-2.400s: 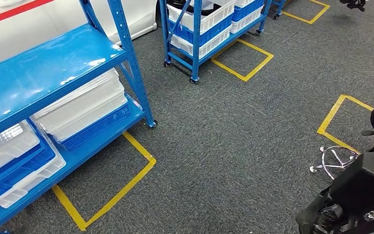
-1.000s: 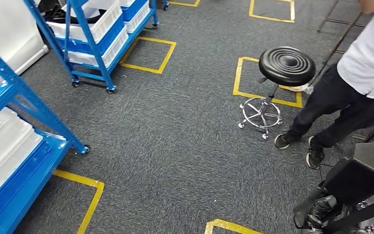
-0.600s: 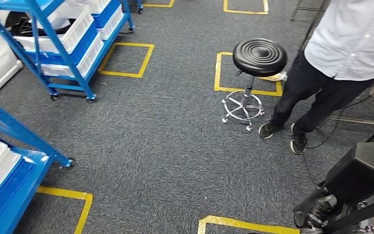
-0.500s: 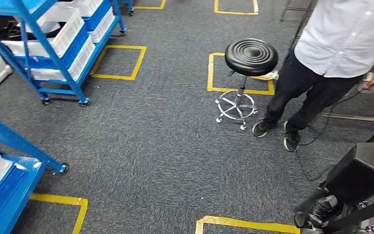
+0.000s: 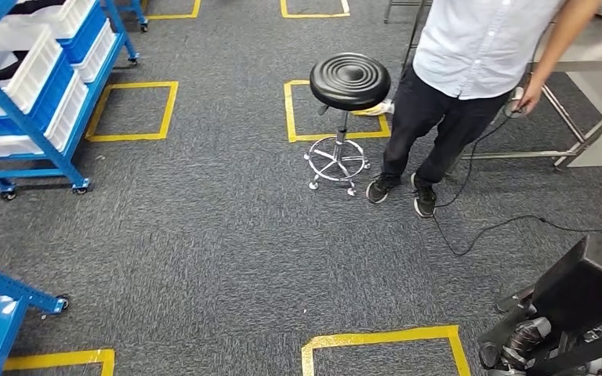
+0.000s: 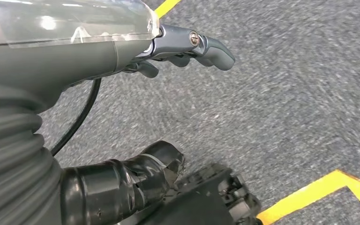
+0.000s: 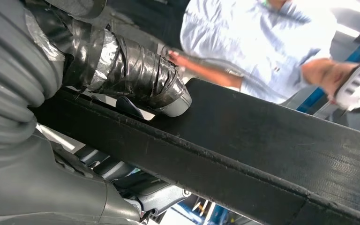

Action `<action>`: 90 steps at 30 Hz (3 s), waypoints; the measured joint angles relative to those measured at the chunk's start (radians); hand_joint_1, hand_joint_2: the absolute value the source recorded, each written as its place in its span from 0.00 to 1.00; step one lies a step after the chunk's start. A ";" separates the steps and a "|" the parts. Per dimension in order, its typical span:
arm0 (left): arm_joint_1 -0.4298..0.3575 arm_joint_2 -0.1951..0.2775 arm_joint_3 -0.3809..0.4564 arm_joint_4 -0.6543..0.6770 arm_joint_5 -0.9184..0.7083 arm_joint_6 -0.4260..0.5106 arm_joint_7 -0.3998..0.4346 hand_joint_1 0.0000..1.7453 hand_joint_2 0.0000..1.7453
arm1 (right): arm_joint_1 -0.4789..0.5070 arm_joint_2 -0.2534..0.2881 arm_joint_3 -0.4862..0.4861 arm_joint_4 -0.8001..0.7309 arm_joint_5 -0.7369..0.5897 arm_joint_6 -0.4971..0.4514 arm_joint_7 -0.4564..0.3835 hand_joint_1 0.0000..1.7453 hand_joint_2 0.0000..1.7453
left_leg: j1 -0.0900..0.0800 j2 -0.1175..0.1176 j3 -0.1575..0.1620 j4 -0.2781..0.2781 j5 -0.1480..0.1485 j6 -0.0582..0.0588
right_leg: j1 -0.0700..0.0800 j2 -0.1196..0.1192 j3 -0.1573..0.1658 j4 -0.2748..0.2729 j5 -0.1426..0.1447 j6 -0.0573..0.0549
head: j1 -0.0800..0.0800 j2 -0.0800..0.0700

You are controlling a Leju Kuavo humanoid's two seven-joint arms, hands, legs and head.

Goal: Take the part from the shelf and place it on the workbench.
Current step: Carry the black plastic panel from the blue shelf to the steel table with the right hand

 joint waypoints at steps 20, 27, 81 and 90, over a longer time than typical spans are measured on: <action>0.000 0.005 0.002 0.000 -0.009 -0.011 -0.002 0.00 1.00 | -0.003 0.006 -0.006 -0.002 0.011 0.000 0.000 1.00 1.00 | 0.000 -0.159 -0.009 0.017 -0.009 -0.003 | 0.003 0.169 0.008 -0.074 0.035 -0.022 | -0.005 0.000; 0.005 0.005 0.002 0.000 -0.015 -0.012 -0.002 0.00 1.00 | 0.001 0.005 -0.008 -0.003 0.011 0.000 0.000 1.00 1.00 | 0.003 -0.056 -0.001 -0.003 0.000 0.017 | 0.003 0.054 -0.103 0.178 -0.091 0.003 | 0.000 0.000; 0.005 0.002 0.014 0.000 0.005 -0.085 -0.053 0.00 1.00 | 0.010 0.005 -0.018 -0.006 0.013 0.000 0.000 1.00 1.00 | 0.012 -0.161 -0.031 0.045 -0.012 -0.007 | -0.002 0.168 0.014 -0.072 0.034 0.001 | -0.002 0.000; 0.006 0.004 0.020 0.000 0.005 -0.088 -0.051 0.00 1.00 | 0.007 0.001 -0.018 -0.001 0.014 0.000 0.000 1.00 1.00 | 0.004 -0.031 -0.024 0.033 -0.009 0.021 | 0.002 0.046 -0.088 0.141 -0.042 0.017 | -0.001 0.000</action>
